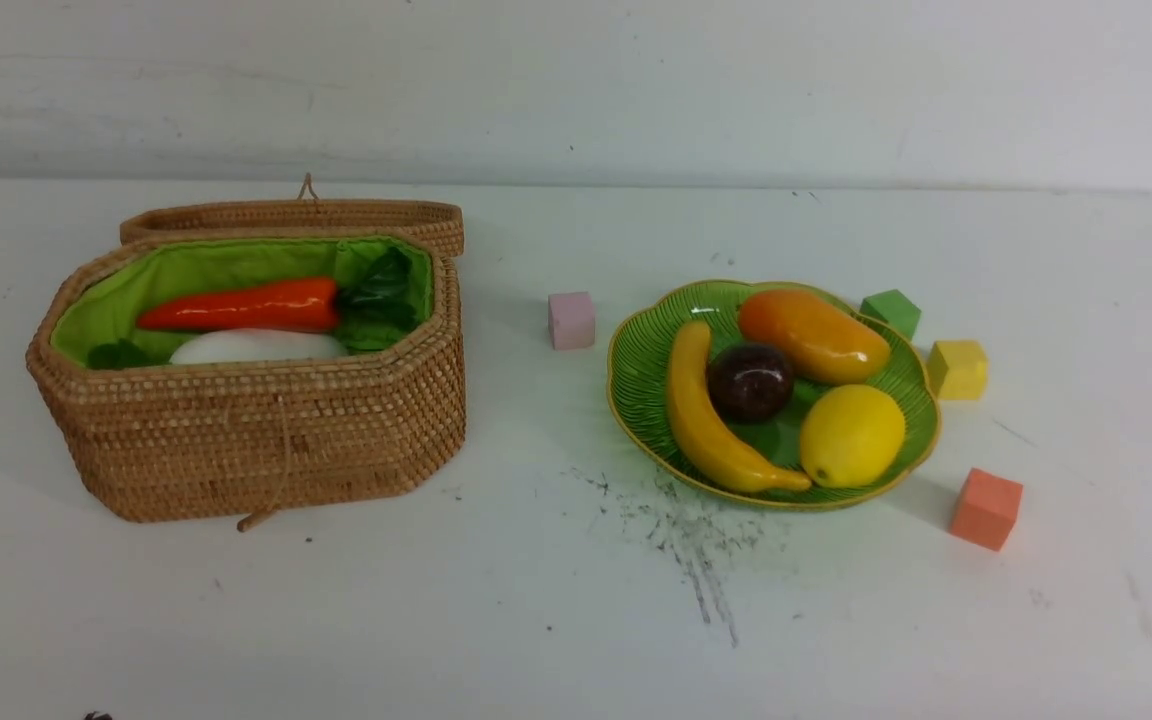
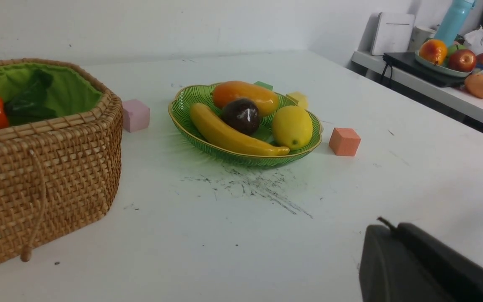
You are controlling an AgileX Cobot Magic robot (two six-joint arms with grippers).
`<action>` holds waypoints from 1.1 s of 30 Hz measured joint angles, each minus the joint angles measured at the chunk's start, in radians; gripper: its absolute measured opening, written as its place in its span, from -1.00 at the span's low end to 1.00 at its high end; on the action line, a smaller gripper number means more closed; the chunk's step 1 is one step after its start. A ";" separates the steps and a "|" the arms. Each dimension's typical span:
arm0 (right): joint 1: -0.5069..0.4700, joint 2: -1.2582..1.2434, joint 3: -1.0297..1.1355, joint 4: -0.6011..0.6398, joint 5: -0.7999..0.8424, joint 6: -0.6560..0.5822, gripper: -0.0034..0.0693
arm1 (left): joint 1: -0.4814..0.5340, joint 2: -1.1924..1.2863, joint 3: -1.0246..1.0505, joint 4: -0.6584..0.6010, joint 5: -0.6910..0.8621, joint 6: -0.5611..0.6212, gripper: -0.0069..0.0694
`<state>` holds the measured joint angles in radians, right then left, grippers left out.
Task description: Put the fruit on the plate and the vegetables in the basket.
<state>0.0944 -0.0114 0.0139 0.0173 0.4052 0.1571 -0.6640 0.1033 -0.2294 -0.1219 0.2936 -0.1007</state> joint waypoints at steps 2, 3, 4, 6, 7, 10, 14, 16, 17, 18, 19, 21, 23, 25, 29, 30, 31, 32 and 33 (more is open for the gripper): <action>0.000 0.000 0.000 0.000 0.000 0.000 -0.91 | 0.001 0.000 0.010 0.000 -0.021 0.001 -0.81; 0.000 0.000 0.000 0.000 0.000 0.000 -0.91 | 0.011 0.000 0.019 0.000 -0.042 0.005 -0.81; 0.000 0.000 0.000 0.000 0.000 0.000 -0.91 | 0.032 -0.001 0.032 0.000 -0.072 0.011 -0.81; 0.000 0.000 0.000 0.000 0.000 0.000 -0.91 | 0.114 -0.008 0.068 0.000 -0.135 0.017 -0.84; 0.000 0.000 0.000 0.000 0.000 0.000 -0.91 | 0.168 -0.021 0.089 0.000 -0.171 0.020 -0.85; 0.000 0.000 0.000 0.000 0.000 0.000 -0.91 | 0.341 -0.076 0.157 0.000 -0.200 0.021 -0.85; 0.000 0.000 0.000 0.000 -0.001 0.000 -0.90 | 0.490 -0.112 0.237 0.000 -0.177 0.022 -0.85; 0.000 0.000 0.000 0.000 -0.001 0.000 -0.90 | 0.531 -0.112 0.254 0.000 -0.130 0.019 -0.85; 0.000 0.000 0.000 0.000 -0.001 0.000 -0.89 | 0.541 -0.112 0.256 0.000 -0.091 0.017 -0.85; 0.000 0.000 0.000 0.000 -0.001 0.000 -0.89 | 0.546 -0.112 0.257 0.000 -0.036 0.014 -0.85; 0.000 0.000 0.000 0.000 -0.001 0.000 -0.89 | 0.547 -0.112 0.258 0.000 0.003 0.010 -0.85; 0.000 0.000 0.000 0.000 -0.001 0.000 -0.89 | 0.548 -0.112 0.259 -0.001 0.071 0.000 -0.85; 0.000 0.000 0.001 0.000 -0.002 0.000 -0.88 | 0.548 -0.112 0.259 -0.001 0.084 -0.001 -0.85; 0.000 0.000 0.001 0.000 -0.003 0.000 -0.87 | 0.548 -0.112 0.259 -0.001 0.084 -0.002 -0.85; 0.000 0.000 0.001 0.000 -0.004 0.000 -0.87 | 0.548 -0.112 0.259 -0.001 0.083 -0.003 -0.85; 0.000 0.000 0.001 0.000 -0.004 0.000 -0.86 | 0.548 -0.112 0.259 -0.001 0.082 -0.003 -0.85; 0.000 0.000 0.001 0.000 -0.004 0.000 -0.85 | 0.548 -0.112 0.259 -0.001 0.082 -0.003 -0.85; 0.000 0.000 0.001 0.000 -0.004 0.000 -0.85 | 0.548 -0.112 0.259 -0.001 0.081 -0.003 -0.85; 0.000 0.000 0.001 0.000 -0.004 0.000 -0.85 | 0.548 -0.112 0.259 -0.001 0.081 -0.003 -0.85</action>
<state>0.0944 -0.0114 0.0149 0.0173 0.4010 0.1571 -0.1160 -0.0086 0.0295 -0.1231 0.3741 -0.1035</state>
